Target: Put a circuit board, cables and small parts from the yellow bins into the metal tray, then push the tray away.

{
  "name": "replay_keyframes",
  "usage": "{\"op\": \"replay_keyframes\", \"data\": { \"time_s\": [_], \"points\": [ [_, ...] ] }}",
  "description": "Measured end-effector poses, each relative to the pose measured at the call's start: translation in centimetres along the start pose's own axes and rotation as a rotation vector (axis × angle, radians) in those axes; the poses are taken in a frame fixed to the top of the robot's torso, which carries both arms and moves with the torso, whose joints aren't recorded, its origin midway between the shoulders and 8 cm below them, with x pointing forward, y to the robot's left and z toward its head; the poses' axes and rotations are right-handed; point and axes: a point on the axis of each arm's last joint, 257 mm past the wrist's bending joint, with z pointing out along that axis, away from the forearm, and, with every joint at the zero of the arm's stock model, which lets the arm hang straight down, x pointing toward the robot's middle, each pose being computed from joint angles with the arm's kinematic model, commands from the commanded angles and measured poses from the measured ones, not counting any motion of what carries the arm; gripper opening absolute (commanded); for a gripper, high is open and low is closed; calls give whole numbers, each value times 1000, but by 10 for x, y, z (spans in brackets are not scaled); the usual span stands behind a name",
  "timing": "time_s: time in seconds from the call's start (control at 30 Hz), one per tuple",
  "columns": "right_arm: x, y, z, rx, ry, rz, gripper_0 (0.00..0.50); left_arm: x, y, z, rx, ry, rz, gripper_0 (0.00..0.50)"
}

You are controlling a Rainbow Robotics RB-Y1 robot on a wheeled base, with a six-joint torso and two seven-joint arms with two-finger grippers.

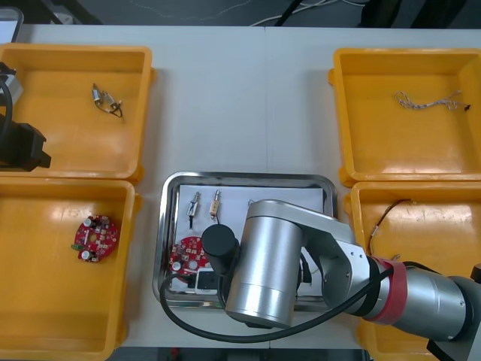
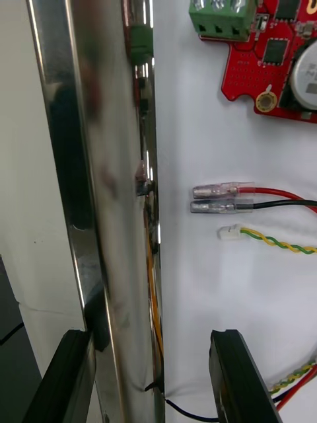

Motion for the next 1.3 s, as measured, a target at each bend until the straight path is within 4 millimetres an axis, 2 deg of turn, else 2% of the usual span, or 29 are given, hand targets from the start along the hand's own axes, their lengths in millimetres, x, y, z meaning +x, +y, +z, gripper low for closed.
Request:
{"op": "replay_keyframes", "data": {
  "time_s": [0.4, 1.3],
  "points": [
    [-6, 8, 3, -3, -12, 11, 500, 0, 0, 0, 0, 0, 0, 500],
    [-3, 18, 14, 8, -5, 30, 500, 0, 0, 0, 0, 0, 0, 500]
  ]
}}
